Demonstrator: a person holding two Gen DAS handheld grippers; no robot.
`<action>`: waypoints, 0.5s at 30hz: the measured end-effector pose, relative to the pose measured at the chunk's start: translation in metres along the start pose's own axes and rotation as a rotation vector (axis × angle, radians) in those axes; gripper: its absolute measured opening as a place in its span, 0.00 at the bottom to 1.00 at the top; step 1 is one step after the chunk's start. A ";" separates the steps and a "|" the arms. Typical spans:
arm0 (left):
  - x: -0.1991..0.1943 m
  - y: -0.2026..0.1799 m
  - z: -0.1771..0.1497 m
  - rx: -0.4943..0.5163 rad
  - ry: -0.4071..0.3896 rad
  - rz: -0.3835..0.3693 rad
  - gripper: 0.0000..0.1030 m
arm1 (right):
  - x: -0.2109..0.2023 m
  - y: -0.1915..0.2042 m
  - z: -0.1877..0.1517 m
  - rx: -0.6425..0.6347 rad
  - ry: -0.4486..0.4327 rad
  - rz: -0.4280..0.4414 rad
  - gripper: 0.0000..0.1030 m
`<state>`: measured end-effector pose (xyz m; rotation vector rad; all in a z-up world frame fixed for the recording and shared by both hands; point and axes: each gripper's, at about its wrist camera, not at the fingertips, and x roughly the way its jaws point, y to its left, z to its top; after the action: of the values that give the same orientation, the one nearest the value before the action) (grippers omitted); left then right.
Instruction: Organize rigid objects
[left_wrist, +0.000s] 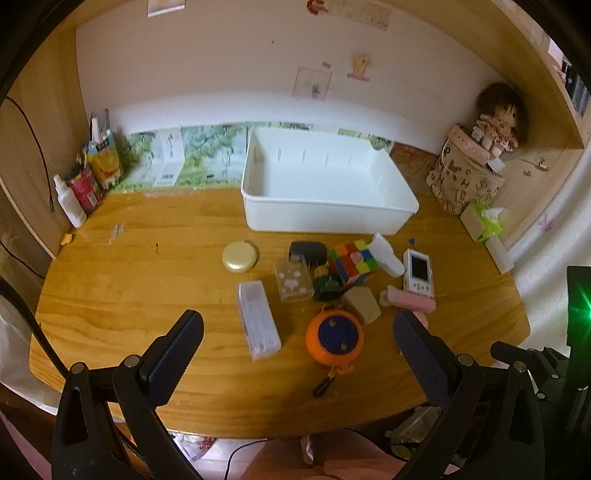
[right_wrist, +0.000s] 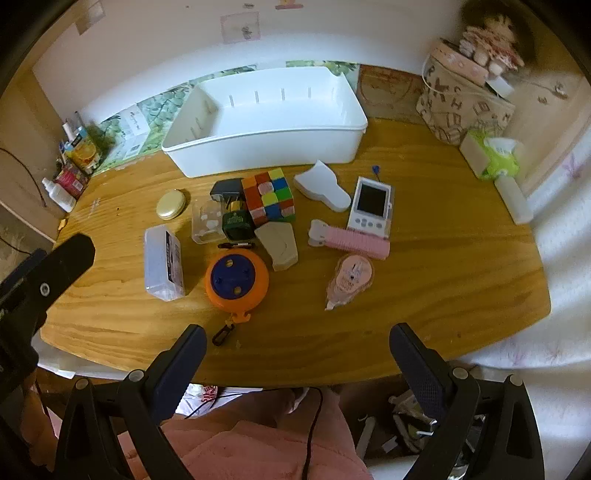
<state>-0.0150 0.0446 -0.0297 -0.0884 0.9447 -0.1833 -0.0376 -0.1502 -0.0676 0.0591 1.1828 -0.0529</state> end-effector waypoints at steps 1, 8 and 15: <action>0.002 0.002 -0.001 -0.002 0.011 -0.005 0.99 | 0.000 0.002 0.000 0.009 0.006 -0.002 0.97; 0.021 0.017 -0.009 -0.033 0.121 -0.030 0.99 | 0.011 0.006 -0.012 0.054 0.065 0.014 0.97; 0.050 0.025 -0.018 -0.055 0.265 -0.024 0.99 | 0.028 0.004 -0.019 0.100 0.139 0.062 0.97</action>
<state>0.0018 0.0598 -0.0836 -0.1282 1.2139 -0.1942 -0.0439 -0.1454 -0.1004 0.1899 1.3156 -0.0540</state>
